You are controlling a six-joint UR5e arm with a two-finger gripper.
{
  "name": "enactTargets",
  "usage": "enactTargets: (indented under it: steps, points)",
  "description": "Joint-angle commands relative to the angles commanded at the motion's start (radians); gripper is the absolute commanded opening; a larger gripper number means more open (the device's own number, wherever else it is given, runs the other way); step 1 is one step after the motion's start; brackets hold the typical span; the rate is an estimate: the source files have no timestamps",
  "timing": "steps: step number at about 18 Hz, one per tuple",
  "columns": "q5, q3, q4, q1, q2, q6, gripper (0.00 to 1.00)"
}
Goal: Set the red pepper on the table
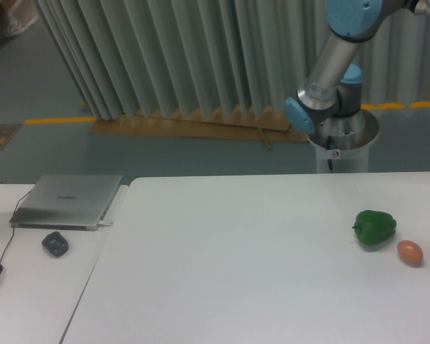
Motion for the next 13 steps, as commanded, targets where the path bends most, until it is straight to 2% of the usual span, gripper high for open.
enactTargets:
  steps: [10,12,13]
  points:
    - [0.003,-0.012,0.0,0.003,0.005,0.012,0.98]
    - [0.003,-0.014,-0.002,0.003,0.006,0.014,0.71]
    - [0.005,-0.017,-0.002,0.003,0.008,0.012,0.67]
